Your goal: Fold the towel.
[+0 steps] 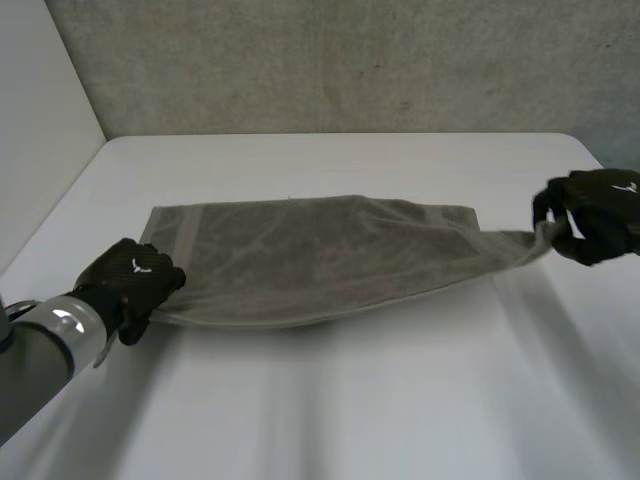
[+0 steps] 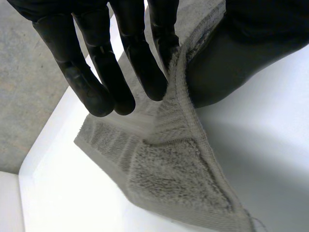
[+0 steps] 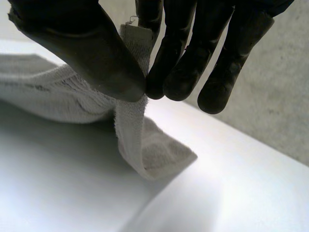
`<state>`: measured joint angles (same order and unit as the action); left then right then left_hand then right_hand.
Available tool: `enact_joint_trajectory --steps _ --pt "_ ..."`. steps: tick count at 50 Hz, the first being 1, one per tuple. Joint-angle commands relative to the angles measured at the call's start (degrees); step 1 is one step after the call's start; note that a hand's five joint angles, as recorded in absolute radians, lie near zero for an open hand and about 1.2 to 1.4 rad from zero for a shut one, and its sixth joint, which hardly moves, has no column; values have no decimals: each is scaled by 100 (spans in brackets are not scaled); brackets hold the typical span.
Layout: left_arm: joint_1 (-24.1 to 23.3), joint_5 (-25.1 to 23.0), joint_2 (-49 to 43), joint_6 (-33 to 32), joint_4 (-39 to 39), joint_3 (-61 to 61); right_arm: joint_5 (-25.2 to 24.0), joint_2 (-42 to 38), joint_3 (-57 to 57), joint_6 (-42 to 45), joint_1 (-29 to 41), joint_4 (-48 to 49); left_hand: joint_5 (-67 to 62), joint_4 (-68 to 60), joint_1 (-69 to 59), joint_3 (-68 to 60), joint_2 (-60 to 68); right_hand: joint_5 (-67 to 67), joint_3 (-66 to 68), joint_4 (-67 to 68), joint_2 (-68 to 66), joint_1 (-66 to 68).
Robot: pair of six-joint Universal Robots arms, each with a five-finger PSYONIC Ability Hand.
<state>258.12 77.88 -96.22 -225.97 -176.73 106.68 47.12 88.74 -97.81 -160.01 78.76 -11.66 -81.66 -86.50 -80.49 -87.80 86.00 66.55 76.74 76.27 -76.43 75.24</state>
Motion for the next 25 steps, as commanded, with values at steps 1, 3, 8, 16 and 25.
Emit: enact_joint_trajectory --steps 1,3,8,16,25 --pt "168 -729 945 176 639 178 -299 161 366 1365 -844 -1643 1166 650 49 780 -600 345 326 373 -357 476" --pt "186 -896 1095 255 771 134 -387 170 454 1602 -871 -1978 1166 650 49 780 -600 345 326 373 -357 476" --pt "195 -1161 1193 545 842 -33 -633 170 587 2340 -906 -2604 1166 650 49 780 -600 345 326 373 -357 476" --pt "142 -1064 -398 563 508 -763 -572 -348 763 2571 -502 -2060 1166 650 49 780 -600 345 326 373 -357 476" --pt "-51 -775 -2425 563 535 -2631 885 -1866 1842 2562 1148 -1639 1166 650 49 780 -600 345 326 373 -357 476"
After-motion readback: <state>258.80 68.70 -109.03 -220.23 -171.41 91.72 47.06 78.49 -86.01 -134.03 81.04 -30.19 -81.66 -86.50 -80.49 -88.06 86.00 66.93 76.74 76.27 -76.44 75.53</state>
